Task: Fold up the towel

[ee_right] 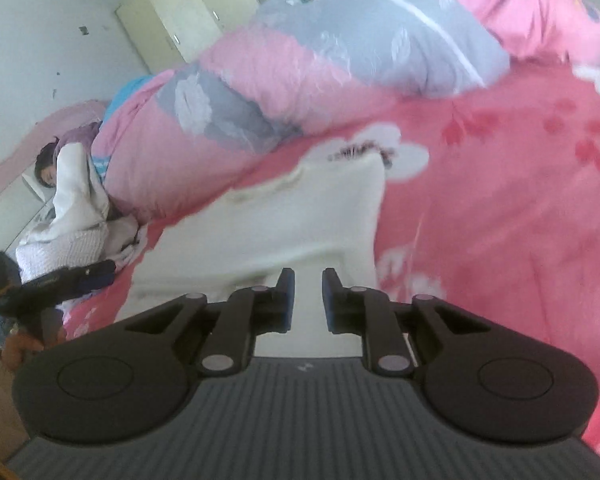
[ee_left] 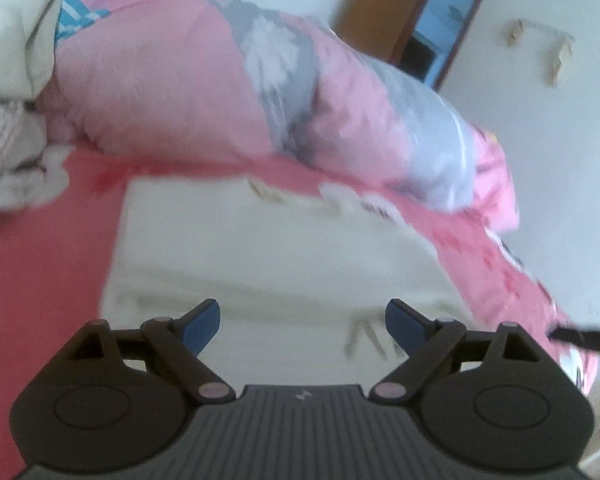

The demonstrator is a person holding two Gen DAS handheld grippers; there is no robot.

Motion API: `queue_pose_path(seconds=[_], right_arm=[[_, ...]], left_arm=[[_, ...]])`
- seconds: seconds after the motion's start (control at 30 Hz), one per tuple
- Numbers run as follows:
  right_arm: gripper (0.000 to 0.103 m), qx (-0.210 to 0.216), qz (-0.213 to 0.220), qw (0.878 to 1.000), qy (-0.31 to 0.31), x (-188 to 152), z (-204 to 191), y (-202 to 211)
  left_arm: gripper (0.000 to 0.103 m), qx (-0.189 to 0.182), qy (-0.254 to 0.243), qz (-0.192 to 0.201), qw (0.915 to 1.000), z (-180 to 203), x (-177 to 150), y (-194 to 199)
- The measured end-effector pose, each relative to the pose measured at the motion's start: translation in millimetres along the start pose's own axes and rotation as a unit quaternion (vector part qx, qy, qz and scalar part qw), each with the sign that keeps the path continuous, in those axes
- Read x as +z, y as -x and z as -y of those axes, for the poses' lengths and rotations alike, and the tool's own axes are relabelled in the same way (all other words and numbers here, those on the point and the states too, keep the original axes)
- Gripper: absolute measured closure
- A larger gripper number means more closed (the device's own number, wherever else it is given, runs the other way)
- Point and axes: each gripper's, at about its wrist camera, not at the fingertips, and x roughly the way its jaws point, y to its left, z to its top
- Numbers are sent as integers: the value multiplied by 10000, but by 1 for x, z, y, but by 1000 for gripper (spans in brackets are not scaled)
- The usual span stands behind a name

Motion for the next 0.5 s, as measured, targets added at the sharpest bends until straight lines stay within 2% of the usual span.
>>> queue_pose_path(seconds=[0.07, 0.13, 0.23, 0.27, 0.37, 0.5], right_arm=[[88, 105, -117, 9999, -28, -8, -3, -9], [88, -17, -311, 9995, 92, -17, -10, -30], [89, -525, -684, 9953, 447, -42, -15, -60], [90, -703, -810, 9926, 569, -51, -17, -70], [91, -861, -618, 9916, 746, -74, -21, -48], [91, -1025, -594, 9923, 371, -101, -16, 1]], left_arm=[[12, 41, -61, -43, 10000, 10, -26, 2], [12, 98, -108, -100, 9998, 16, -51, 1], [12, 319, -113, -141, 9993, 14, -81, -1], [12, 298, -115, -19, 9995, 13, -89, 4], [12, 169, -99, 261, 9995, 10, -104, 16], [12, 91, -108, 546, 9984, 8, -119, 25]])
